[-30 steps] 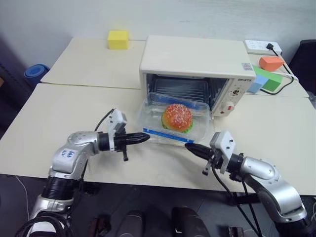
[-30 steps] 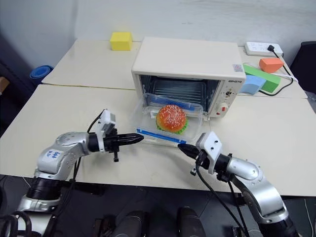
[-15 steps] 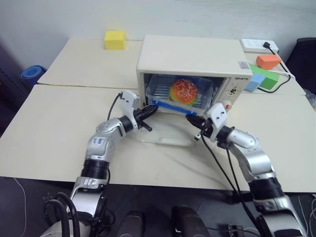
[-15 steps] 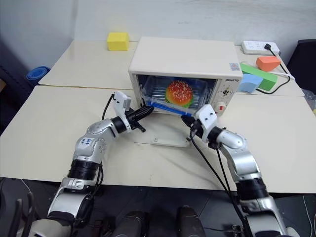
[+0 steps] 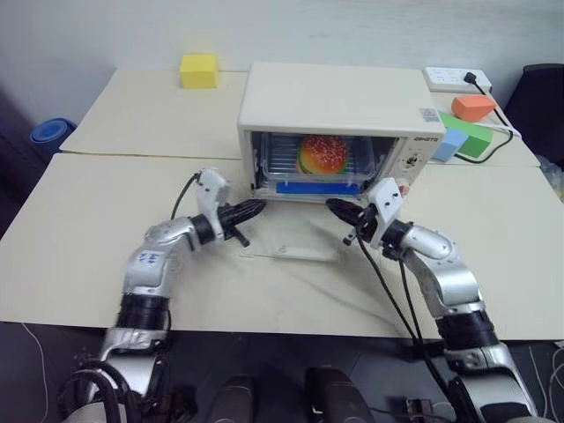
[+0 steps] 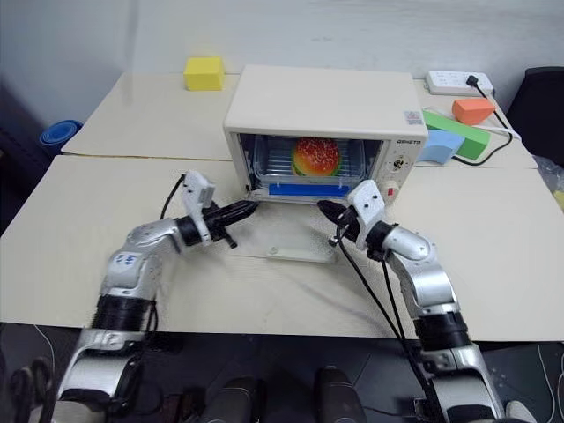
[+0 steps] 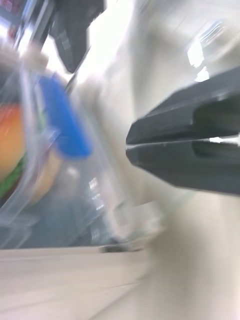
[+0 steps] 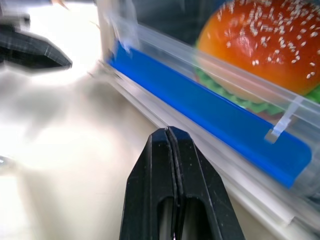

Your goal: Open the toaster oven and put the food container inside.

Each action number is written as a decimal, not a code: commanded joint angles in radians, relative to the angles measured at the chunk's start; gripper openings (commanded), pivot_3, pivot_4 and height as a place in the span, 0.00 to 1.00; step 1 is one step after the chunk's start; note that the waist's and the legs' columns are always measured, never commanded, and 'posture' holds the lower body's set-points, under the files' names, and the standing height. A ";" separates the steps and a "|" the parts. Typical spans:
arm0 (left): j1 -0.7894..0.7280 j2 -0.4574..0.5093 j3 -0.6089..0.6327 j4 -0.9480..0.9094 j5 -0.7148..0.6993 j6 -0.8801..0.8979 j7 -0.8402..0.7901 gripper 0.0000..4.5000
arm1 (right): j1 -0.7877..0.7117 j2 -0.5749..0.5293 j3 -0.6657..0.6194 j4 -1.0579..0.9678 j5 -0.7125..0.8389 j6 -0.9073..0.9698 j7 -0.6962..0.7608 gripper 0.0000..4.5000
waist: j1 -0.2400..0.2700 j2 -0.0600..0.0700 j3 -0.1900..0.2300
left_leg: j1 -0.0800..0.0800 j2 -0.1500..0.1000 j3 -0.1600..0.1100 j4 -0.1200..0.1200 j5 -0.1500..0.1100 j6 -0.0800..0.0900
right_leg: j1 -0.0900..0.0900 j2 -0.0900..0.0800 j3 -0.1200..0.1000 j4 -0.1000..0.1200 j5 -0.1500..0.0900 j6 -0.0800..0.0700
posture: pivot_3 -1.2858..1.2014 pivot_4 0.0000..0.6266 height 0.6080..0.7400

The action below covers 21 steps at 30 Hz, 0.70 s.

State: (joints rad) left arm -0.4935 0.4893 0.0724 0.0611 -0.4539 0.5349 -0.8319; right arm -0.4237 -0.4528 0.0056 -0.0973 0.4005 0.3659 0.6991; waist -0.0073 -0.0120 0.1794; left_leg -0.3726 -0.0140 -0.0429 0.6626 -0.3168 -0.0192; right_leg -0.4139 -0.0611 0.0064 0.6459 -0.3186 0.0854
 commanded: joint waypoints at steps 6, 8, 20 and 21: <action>0.158 0.296 0.140 -0.046 -0.115 -0.280 -0.552 0.65 | 0.215 -0.319 -0.180 0.000 0.018 -0.094 0.274 0.00 | 0.019 0.000 0.000 | 0.001 0.000 -0.001 -0.001 -0.002 0.003 | 0.005 -0.001 -0.001 -0.007 -0.001 -0.001 | 0.52 0.24 1.00; 0.171 0.322 0.133 -0.047 -0.131 -0.293 -0.626 0.78 | 0.236 -0.347 -0.160 0.149 -0.053 -0.265 0.334 0.00 | 0.019 0.001 0.000 | 0.002 -0.001 0.000 -0.001 -0.003 0.004 | 0.006 -0.002 -0.001 -0.008 -0.001 -0.001 | 0.52 0.24 1.00; 0.172 0.211 0.161 -0.102 -0.184 -0.265 -0.500 0.99 | 0.191 -0.170 -0.117 0.374 -0.016 -0.541 0.463 0.00 | -0.021 0.002 0.001 | 0.003 0.002 0.002 0.000 -0.004 0.007 | 0.003 0.001 -0.001 -0.001 0.000 0.000 | 0.52 0.24 1.00; 0.172 0.201 0.177 -0.106 -0.205 -0.247 -0.472 0.99 | 0.194 -0.157 -0.128 0.354 0.005 -0.530 0.462 0.00 | -0.021 0.002 0.001 | 0.003 0.002 0.002 0.000 -0.004 0.007 | 0.003 0.001 0.000 -0.001 0.000 0.000 | 0.52 0.24 1.00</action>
State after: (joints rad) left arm -0.3171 0.6903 0.1983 -0.0049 -0.6094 0.2657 -1.3463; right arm -0.2251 -0.6105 -0.0861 0.3162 0.3490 -0.1692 1.1565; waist -0.0279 -0.0100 0.1806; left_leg -0.3697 -0.0120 -0.0411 0.6624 -0.3211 -0.0118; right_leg -0.4110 -0.0602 0.0062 0.6454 -0.3189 0.0849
